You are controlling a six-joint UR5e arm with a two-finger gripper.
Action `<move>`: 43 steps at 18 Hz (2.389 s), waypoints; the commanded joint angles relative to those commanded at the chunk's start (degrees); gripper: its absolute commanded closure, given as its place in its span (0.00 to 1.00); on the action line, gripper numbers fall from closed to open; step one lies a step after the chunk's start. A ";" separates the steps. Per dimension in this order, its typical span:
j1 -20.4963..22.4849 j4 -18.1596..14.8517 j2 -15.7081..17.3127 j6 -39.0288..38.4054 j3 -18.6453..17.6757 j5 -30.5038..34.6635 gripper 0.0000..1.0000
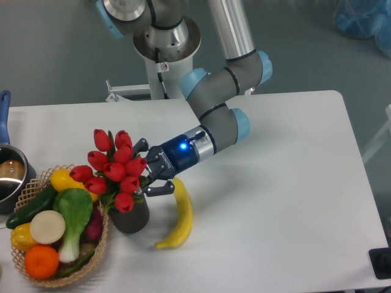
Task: Insert the flowers into the vase
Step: 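Push the tulips further down into the vase and settle them, then open the gripper to release the tulip stems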
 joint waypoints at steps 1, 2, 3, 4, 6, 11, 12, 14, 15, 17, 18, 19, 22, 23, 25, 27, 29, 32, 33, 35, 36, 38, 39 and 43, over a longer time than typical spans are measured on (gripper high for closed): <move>0.00 0.00 0.00 0.00 0.00 0.00 0.39; 0.00 0.00 0.00 0.00 0.00 0.00 0.39; 0.00 0.00 0.00 0.00 -0.09 0.00 0.39; 0.00 0.00 0.00 0.00 -0.09 0.00 0.39; 0.00 0.00 0.00 0.00 0.00 0.00 0.30; 0.00 0.00 0.09 0.09 -0.09 0.00 0.18; 0.00 0.00 0.09 0.00 -0.09 0.00 0.09; 0.00 0.00 0.17 0.00 -0.09 0.00 0.06; 0.00 0.00 0.17 0.09 0.00 0.00 0.05; 0.00 0.00 0.17 0.78 0.00 0.00 0.01; 0.00 0.00 0.17 1.40 -0.17 0.00 0.00; 0.00 -0.09 0.17 1.67 -0.26 0.00 0.00; 0.09 -0.09 0.26 1.84 -0.18 0.00 0.00; 0.09 -0.09 0.26 1.93 -0.09 0.09 0.00; 0.26 -0.09 0.70 1.85 0.35 3.32 0.00; 0.44 -0.09 1.05 1.41 0.35 6.41 0.00; 0.70 -0.17 1.05 1.14 0.09 6.59 0.00; 0.79 -0.17 1.93 1.14 -0.70 7.38 0.00; 0.70 -0.17 2.45 1.06 -1.14 7.73 0.00; 0.88 -0.09 2.72 1.49 -2.10 8.43 0.00; 0.97 -0.09 2.90 1.58 -2.46 9.22 0.00; 1.32 -0.09 3.51 1.76 -2.99 10.54 0.00; 1.75 -0.09 3.95 1.84 -3.42 11.42 0.00; 2.20 -0.17 6.14 1.50 -4.22 13.80 0.00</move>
